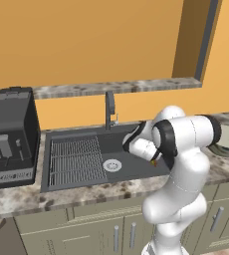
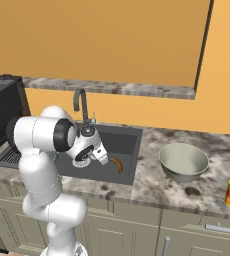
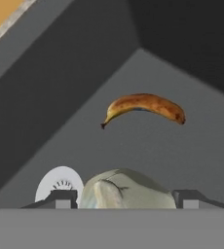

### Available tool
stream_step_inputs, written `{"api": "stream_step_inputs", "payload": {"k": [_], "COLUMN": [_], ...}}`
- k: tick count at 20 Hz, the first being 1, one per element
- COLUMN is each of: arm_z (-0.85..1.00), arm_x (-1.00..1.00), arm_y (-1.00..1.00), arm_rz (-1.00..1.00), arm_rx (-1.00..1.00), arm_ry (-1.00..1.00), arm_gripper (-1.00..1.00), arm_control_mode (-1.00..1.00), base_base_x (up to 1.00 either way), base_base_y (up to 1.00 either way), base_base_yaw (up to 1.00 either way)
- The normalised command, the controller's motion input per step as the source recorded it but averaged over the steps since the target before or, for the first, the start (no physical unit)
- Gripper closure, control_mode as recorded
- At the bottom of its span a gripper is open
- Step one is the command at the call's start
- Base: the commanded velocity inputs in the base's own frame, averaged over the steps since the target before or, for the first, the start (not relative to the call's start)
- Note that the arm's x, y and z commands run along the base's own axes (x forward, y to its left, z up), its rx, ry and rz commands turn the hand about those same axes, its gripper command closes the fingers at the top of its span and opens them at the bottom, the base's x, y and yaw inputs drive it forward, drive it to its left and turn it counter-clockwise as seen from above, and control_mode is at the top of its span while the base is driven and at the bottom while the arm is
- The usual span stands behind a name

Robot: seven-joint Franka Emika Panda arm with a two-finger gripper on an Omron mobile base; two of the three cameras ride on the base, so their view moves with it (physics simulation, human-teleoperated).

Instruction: Remove the garlic and banana from the sink. Then move the bowl and cup from the counter to the sink for washing.

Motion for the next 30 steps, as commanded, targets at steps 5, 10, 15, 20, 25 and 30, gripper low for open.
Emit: {"api": "stream_step_inputs", "payload": {"k": [5, 10, 15, 20, 25, 30], "arm_z": [0.38, 0.39, 0.42, 0.44, 0.38, 0.36], "arm_x": [-0.03, -0.03, -0.03, 0.0, 0.0, 0.01], "arm_y": [-0.1, -0.08, -0.02, 0.0, -0.01, -0.02], "arm_rz": [0.04, 0.04, 0.04, 0.02, 0.03, 0.06], "arm_rx": [0.0, 0.0, 0.0, 0.0, -0.02, -0.02], "arm_ry": [0.0, 0.02, 0.03, 0.17, 0.13, 0.05], "arm_gripper": [1.0, 1.0, 1.0, 1.0, 1.0, 1.0], "arm_control_mode": [-1.0, -1.0, -1.0, -1.0, -1.0, -1.0], "base_base_x": [0.0, 0.0, 0.0, 0.0, 0.0, 0.0], "base_base_y": [0.0, 0.0, 0.0, 0.0, 0.0, 0.0], "base_base_yaw": [0.0, 0.0, 0.0, 0.0, 0.0, 0.0]}}
